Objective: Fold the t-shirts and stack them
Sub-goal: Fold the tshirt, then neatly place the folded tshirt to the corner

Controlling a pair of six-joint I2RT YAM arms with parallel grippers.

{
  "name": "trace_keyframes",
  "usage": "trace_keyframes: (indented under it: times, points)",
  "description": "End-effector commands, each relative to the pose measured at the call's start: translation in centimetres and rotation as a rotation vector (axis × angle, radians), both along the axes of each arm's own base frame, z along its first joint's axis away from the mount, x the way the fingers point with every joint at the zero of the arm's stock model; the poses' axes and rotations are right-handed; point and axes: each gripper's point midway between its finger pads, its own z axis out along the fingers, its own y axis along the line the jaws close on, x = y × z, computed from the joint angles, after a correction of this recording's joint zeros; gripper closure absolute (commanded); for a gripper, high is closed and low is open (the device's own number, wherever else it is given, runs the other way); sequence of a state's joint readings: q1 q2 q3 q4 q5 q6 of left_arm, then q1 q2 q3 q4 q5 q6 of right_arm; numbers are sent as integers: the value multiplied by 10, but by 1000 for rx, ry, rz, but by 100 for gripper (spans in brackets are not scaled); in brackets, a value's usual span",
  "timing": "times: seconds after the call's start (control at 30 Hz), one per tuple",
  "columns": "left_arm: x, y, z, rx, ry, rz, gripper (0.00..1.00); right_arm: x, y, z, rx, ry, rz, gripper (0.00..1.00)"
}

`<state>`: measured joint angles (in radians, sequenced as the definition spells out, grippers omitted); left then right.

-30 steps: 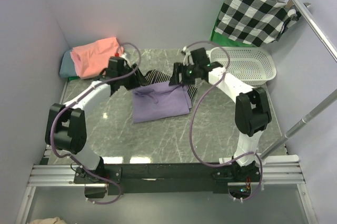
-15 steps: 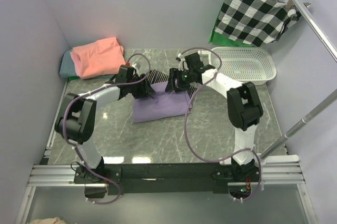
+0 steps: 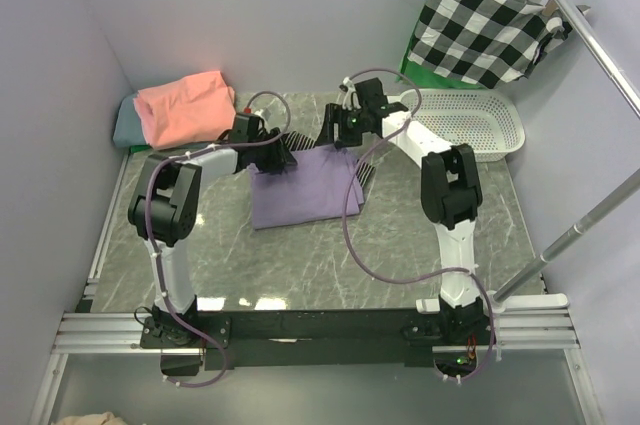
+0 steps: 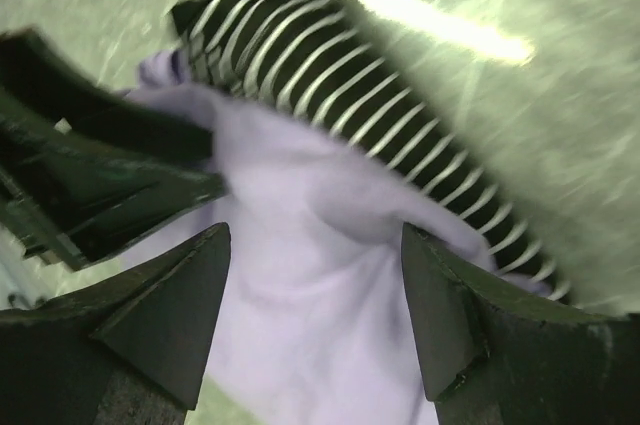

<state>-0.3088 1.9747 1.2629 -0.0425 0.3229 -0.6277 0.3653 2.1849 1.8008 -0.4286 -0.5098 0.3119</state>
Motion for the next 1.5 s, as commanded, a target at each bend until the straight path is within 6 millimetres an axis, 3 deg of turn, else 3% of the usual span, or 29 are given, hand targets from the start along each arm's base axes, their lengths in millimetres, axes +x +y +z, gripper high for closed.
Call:
trace_keyframes:
  times: [0.0,0.07,0.2,0.33,0.4,0.5,0.53,0.63,0.77,0.97,1.17,1.3,1.47]
  points:
    - [21,29,-11,51,-39,57,44,24,-19,-13,-53,2,-51,24]
    - [18,40,-19,67,-24,77,44,27,-26,-22,-74,12,-70,24]
    - [23,56,-9,80,-67,116,40,33,-50,-34,-105,25,-134,24]
    - [22,71,12,118,-115,170,36,37,-70,-34,-143,6,-181,24]
    - [20,80,13,128,-112,188,36,37,-77,-34,-151,5,-195,24]
    - [19,81,33,107,-155,196,35,35,-82,-23,-159,-22,-202,24]
    - [18,81,50,98,-193,205,35,34,-83,-10,-156,-47,-206,24]
    - [14,89,75,107,-246,240,33,26,-85,15,-138,-98,-210,24]
    - [4,86,67,101,-215,207,34,15,-81,39,-95,-132,-195,23]
    - [-3,60,55,-30,-201,126,37,-3,-50,54,-31,-139,-114,23]
    - [-10,51,28,-49,-140,87,39,-18,-25,41,33,-88,-68,23]
    - [-14,59,14,-8,-112,114,40,-28,-27,12,25,-25,-71,23]
    - [-17,75,11,74,-115,156,39,-34,-45,-29,-77,43,-122,23]
